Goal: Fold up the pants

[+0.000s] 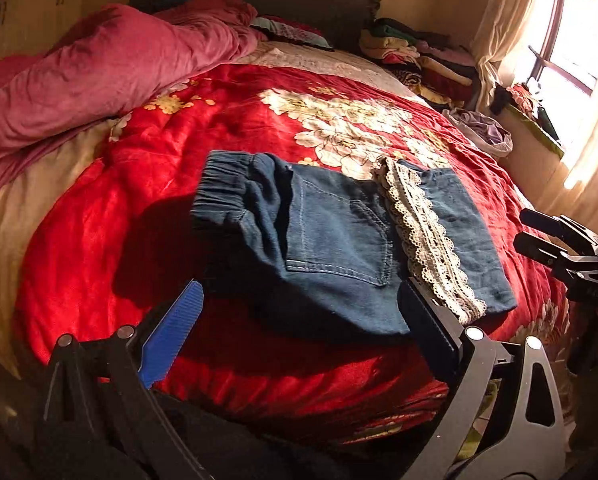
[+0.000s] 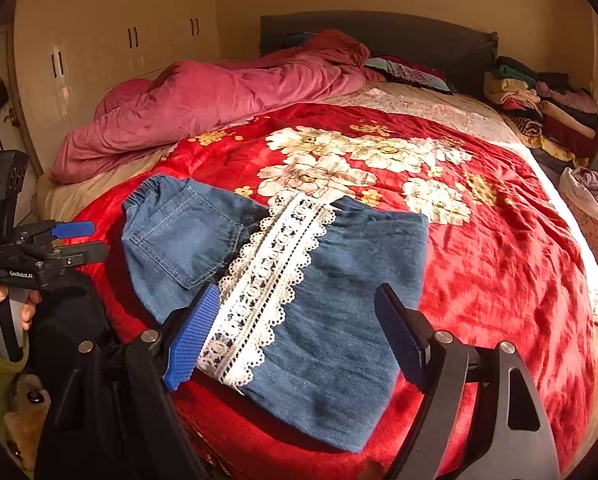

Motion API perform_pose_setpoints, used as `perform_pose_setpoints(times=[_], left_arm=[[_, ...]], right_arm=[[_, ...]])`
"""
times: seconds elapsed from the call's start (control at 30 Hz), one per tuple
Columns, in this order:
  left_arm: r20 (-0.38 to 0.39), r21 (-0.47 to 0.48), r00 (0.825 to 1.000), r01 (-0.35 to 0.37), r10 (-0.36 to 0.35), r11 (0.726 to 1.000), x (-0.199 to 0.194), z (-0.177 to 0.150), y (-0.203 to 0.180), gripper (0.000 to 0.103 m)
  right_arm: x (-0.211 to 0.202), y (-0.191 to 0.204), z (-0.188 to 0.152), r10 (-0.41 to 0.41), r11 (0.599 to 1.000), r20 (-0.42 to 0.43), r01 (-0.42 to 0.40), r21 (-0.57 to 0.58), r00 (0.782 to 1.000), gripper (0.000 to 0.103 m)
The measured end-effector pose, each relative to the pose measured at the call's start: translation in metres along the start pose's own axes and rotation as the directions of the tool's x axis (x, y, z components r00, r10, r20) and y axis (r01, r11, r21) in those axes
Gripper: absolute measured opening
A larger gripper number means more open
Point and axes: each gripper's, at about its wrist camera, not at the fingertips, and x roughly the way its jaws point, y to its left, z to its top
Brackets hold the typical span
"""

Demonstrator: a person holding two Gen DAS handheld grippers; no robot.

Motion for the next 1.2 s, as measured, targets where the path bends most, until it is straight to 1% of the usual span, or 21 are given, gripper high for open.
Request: perform_pose_setpoints(times=[0.17,0.3,0.43,0.5,0.6,0.67,0.73,0.77,0.8,0.87,0.93,0.97,1.0,1.2], left_arm=[[-0.012,-0.051,1.0,-0.013,0.012,0.999,0.001,-0.004,0.02,0.093],[-0.031,-0.099,0.999,-0.02,0.017,0.995,0.005,-0.008,0.035,0.093],[-0.049,-0.14,0.999,-0.022,0.015,0.99,0.01,-0.011,0.046,0.093],[-0.051,-0.152,0.999,-0.011,0.003,0.988,0.012,-0.012,0.048,0.093],[-0.053,-0.158,0.998,0.012,-0.02,0.987,0.016,-0.014,0.048,0.093],[-0.058,-0.179,0.997,0.041,-0.052,0.983,0.02,-0.016,0.048,0.093],[-0.061,-0.205,0.994,0.074,-0.088,0.976,0.025,-0.018,0.048,0.093],[-0.061,-0.211,0.993,0.086,-0.101,0.974,0.026,-0.018,0.047,0.091],[-0.058,-0.217,0.991,0.106,-0.122,0.97,0.028,-0.019,0.045,0.083],[-0.06,-0.229,0.987,0.135,-0.152,0.964,0.032,-0.018,0.042,0.071],[-0.07,-0.241,0.985,0.139,-0.16,0.961,0.037,-0.019,0.041,0.066],[-0.07,-0.25,0.982,0.15,-0.173,0.956,0.039,-0.019,0.04,0.058],[-0.07,-0.259,0.98,0.164,-0.188,0.952,0.041,-0.019,0.039,0.053],[-0.085,-0.277,0.973,0.183,-0.214,0.943,0.054,-0.022,0.038,0.049]], right_arm=[[0.013,0.02,0.019,0.063,0.997,-0.01,-0.063,-0.039,0.998,0.079],[0.024,0.041,0.035,0.102,0.99,-0.017,-0.103,-0.101,0.995,0.079],[0.04,0.057,0.05,0.17,0.978,-0.046,-0.174,-0.116,0.984,0.079],[0.049,0.064,0.059,0.2,0.971,-0.063,-0.206,-0.121,0.978,0.079],[0.061,0.077,0.073,0.231,0.957,-0.087,-0.243,-0.159,0.969,0.079],[0.069,0.086,0.082,0.246,0.946,-0.103,-0.262,-0.192,0.964,0.079],[0.079,0.094,0.09,0.243,0.937,-0.115,-0.264,-0.228,0.963,0.079],[0.084,0.097,0.094,0.24,0.935,-0.122,-0.264,-0.239,0.963,0.079],[0.09,0.1,0.099,0.245,0.929,-0.138,-0.273,-0.248,0.96,0.079],[0.1,0.104,0.106,0.254,0.922,-0.154,-0.287,-0.26,0.955,0.079],[0.112,0.11,0.112,0.264,0.91,-0.181,-0.307,-0.278,0.947,0.079],[0.117,0.112,0.114,0.258,0.909,-0.188,-0.304,-0.284,0.948,0.079],[0.123,0.115,0.117,0.258,0.904,-0.203,-0.31,-0.294,0.945,0.079],[0.151,0.133,0.125,0.259,0.874,-0.273,-0.345,-0.343,0.927,0.079]])
